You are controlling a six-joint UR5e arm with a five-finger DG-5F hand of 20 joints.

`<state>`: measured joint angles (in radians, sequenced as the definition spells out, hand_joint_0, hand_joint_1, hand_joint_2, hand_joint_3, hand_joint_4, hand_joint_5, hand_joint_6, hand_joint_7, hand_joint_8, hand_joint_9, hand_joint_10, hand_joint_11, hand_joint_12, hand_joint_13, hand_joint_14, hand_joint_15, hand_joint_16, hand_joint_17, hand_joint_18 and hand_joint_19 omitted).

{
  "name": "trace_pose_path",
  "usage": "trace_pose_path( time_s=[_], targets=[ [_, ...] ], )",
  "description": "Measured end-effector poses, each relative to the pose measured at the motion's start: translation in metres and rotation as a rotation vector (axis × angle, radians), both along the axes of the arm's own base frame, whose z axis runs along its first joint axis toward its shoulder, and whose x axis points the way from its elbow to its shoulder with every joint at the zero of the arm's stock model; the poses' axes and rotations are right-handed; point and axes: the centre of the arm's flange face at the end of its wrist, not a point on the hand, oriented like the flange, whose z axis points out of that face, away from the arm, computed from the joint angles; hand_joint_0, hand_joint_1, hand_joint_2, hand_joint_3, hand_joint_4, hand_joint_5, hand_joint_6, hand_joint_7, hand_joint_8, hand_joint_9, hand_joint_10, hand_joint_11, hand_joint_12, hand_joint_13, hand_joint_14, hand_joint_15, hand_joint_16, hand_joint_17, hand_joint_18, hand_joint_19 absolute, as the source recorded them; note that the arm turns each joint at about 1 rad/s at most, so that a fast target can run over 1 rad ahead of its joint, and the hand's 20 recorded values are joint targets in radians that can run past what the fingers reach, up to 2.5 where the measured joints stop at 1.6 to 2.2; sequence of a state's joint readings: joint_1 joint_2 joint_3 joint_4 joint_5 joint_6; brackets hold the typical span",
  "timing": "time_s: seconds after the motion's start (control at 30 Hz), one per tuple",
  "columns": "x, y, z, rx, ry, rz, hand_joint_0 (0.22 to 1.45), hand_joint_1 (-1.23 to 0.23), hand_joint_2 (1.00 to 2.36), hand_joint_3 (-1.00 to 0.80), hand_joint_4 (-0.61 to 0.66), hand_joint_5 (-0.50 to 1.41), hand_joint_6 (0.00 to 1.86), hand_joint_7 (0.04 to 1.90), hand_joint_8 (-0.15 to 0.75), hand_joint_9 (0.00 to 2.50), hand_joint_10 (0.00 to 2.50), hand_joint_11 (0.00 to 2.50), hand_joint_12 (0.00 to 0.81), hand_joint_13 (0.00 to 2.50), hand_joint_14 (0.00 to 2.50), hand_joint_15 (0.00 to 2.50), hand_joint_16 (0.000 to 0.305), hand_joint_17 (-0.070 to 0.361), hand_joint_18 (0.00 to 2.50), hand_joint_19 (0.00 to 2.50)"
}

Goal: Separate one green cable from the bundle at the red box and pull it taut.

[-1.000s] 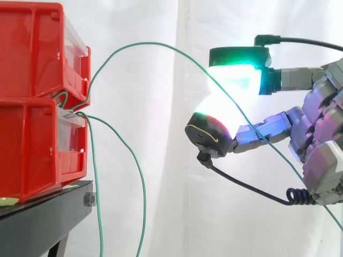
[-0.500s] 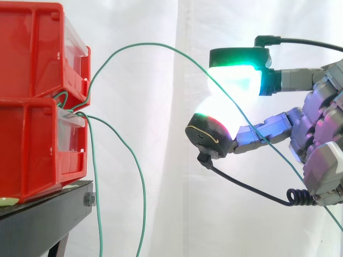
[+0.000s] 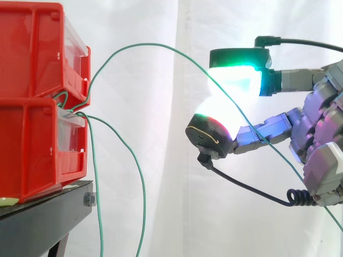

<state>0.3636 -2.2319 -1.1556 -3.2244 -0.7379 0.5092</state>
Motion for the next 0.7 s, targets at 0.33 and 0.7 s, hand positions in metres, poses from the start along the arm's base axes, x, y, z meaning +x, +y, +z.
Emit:
trace_pose_path(
  time_s=[0.33,0.7],
  targets=[
    [-0.0002,-0.0001,-0.0003,0.000,0.001,0.000,0.76,-0.75,1.02,-0.19,0.07,0.15,0.50,1.27,0.166,2.31,0.03,0.66,0.454,2.05,0.02,0.63,0.068,0.154,2.50,0.52],
    [-0.0016,-0.0003,-0.0011,-0.001,0.008,-0.003,0.76,-0.75,1.02,-0.19,0.07,0.15,0.50,1.27,0.177,2.31,0.02,0.65,0.444,2.05,0.02,0.63,0.069,0.155,2.50,0.52]
  ],
)
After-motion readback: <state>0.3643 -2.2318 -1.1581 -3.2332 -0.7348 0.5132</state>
